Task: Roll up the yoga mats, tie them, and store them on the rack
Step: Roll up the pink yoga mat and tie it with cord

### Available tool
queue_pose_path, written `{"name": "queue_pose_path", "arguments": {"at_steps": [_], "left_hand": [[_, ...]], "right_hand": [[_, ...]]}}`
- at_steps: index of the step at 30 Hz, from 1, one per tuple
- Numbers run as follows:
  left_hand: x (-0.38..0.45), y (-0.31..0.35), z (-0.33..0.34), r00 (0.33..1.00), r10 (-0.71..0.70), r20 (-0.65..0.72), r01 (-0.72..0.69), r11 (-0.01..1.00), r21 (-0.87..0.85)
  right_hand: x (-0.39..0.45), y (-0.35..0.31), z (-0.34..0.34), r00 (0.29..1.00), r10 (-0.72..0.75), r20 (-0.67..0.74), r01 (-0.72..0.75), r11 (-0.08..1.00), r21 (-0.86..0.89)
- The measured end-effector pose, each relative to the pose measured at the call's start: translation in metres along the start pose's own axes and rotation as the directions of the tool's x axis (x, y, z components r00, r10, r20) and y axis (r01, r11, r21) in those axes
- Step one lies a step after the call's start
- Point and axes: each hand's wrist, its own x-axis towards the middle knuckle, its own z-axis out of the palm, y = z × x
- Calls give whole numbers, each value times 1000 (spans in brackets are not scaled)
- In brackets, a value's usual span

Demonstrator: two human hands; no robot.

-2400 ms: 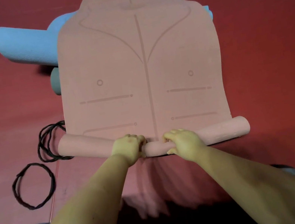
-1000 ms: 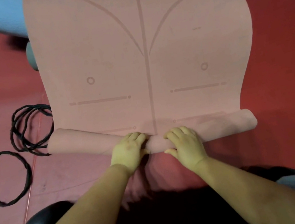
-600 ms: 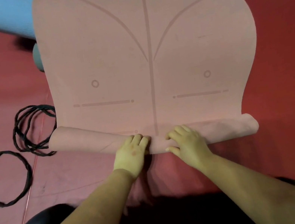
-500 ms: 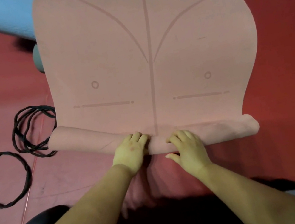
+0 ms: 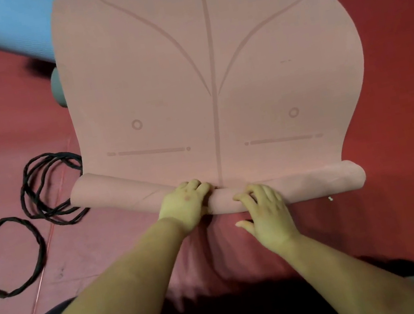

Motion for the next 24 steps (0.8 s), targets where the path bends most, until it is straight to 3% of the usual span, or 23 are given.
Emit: {"name": "queue_pose_path", "arguments": {"at_steps": [2,4,6,8,11,16,19,22,24], "left_hand": [[9,0,-10,997,-17,81,19,999,-31],[9,2,-12,997,-26,73,27,1000,-9],[0,1,-3,987,62,-146,-50,995,84],[-13,-5,14,956,109,-274,-77,989,125],[-14,-8,25,941,118,-317,-88,990,109],[1,-12,14,968,54,-245,-56,998,0],[12,-12,-2,988,3,-157,-10,999,-42],[32,-14,-17,998,-26,-65,24,999,-39],[29,-16,-17,973,61,-221,-48,997,66]], "right_hand": [[14,5,0,1000,9,5,-9,1000,15],[27,9,-4,998,11,57,-13,999,36],[38,12,-10,991,21,130,-31,996,79],[45,15,-11,981,48,190,-71,991,116],[48,11,-14,972,83,218,-107,989,100],[27,6,-4,1000,30,-5,-30,999,29],[41,8,-3,998,66,7,-66,995,70],[62,17,-11,990,63,128,-72,995,65],[73,21,-15,976,69,208,-88,993,83]]}}
